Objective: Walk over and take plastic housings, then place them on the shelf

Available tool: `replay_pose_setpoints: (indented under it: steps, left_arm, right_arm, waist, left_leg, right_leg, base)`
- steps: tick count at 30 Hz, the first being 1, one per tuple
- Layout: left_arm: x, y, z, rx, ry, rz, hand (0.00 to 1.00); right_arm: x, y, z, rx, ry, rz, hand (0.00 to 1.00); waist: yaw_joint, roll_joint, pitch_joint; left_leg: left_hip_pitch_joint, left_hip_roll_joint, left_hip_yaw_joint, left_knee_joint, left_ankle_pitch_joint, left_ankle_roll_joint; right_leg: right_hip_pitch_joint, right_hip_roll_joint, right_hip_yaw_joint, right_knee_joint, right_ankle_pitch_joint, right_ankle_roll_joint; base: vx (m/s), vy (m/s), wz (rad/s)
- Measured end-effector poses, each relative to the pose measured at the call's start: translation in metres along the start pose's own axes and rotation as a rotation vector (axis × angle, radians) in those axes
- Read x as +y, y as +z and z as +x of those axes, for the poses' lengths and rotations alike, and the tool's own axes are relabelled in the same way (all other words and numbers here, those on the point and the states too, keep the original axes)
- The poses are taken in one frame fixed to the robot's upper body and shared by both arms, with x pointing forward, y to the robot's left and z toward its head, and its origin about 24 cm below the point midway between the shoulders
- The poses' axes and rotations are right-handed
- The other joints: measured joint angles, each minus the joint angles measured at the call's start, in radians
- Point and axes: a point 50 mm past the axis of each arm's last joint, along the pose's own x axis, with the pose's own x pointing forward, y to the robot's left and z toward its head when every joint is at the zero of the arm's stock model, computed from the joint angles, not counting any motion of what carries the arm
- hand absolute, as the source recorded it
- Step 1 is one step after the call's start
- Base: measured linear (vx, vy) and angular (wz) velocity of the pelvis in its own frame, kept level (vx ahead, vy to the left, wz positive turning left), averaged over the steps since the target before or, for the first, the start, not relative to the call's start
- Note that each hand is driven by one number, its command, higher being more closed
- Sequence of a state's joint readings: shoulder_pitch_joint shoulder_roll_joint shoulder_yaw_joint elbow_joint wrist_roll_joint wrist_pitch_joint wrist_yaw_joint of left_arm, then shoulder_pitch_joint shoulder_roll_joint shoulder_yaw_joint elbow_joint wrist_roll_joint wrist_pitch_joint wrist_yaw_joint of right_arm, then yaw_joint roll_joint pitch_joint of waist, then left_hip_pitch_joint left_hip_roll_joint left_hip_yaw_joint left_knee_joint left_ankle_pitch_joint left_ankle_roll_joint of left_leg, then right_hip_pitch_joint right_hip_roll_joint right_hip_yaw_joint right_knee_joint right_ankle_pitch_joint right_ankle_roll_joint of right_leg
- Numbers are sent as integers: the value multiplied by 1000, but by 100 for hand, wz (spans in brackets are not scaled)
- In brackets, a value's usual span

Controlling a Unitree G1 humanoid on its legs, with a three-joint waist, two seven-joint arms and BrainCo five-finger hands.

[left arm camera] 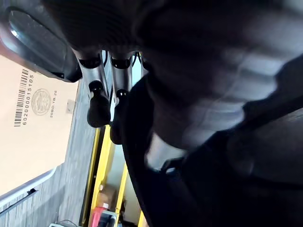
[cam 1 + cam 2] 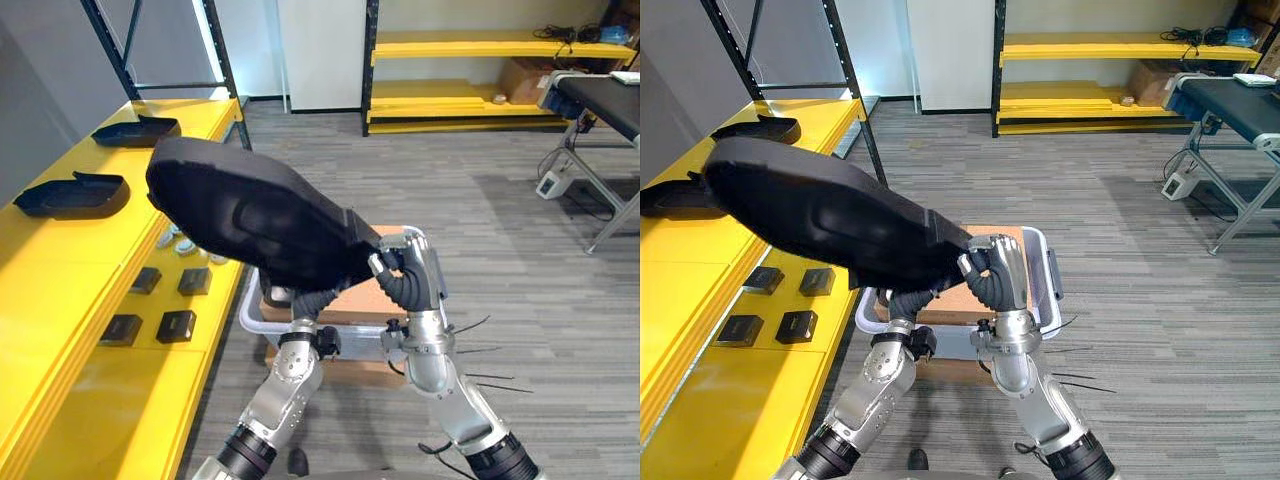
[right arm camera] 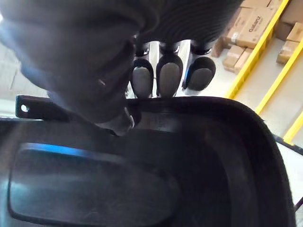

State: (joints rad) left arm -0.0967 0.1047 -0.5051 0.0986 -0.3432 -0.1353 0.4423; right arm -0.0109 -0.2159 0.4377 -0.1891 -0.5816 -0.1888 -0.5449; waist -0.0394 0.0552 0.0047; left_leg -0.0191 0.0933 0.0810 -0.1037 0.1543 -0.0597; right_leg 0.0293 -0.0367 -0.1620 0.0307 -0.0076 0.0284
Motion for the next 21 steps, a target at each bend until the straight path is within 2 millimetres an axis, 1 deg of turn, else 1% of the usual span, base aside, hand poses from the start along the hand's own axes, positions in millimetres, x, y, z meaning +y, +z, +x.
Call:
replay_pose_setpoints:
  steps: [3,4,7,9,12,13,17,18,21]
  left_arm:
    - [2,-1,-1,5,9,1,100]
    - [2,-2,-1,7,10,1,100]
    - [3,-1,-1,6,12,1,100]
    - [6,3,1,-13,25,-7,100]
    - [7,4,0,-27,25,17,100]
    - [6,5,0,-33,23,21,100]
    - [4,13,0,-75,14,26,100]
    - [1,15,0,-86,9,25,100]
    - [-1,14,-2,-86,-6,26,100]
  right_arm:
    - [1,-3,-2,23,4,13,100]
    - [1,-4,-2,26,4,14,0]
    - [1,-9,-5,56,10,2,0]
    - [5,-33,-20,183,59,-42,0]
    - [6,-41,-30,255,81,-41,0]
    - [5,-42,-30,261,80,-41,0]
    - [-6,-45,-25,274,34,-34,0]
    - [-14,-41,-20,259,-9,-22,0]
    - [-30,-31,-9,210,-90,9,0]
  waist:
    - [0,0,0]
    - [0,0,0]
    - [1,-3,-2]
    - [4,-11,-6]
    - [3,-11,-7]
    - [3,-11,-7]
    - [2,-11,-7]
    - [4,-11,-7]
    - [4,-11,-6]
  left_leg:
    - [0,0,0,0,0,0]
    - [0,0,0,0,0,0]
    - [0,0,-1,0,0,0]
    - [-1,0,-1,0,0,0]
    - [-1,-1,-1,0,0,0]
    - [-1,-1,0,0,0,0]
    - [-1,0,0,0,0,0]
    - [-1,0,0,0,0,0]
    - [-1,2,0,0,0,0]
  right_leg:
    - [0,0,1,-2,-4,1]
    - [0,0,1,-2,-4,1]
    - [1,0,1,-6,-5,0]
    - [2,0,0,-8,-5,0]
    - [3,0,2,-9,-3,3]
    - [3,0,2,-9,-3,4]
    - [4,0,2,-9,-1,7]
    - [4,0,2,-9,-1,7]
    - [4,1,2,-8,-1,7]
  base:
    - [0,0,0]
    - [0,0,0]
    - [0,0,0]
    - [0,0,0]
    - [0,0,0]
    - [0,0,0]
    - [0,0,0]
    - [0,0,0]
    - [0,0,0]
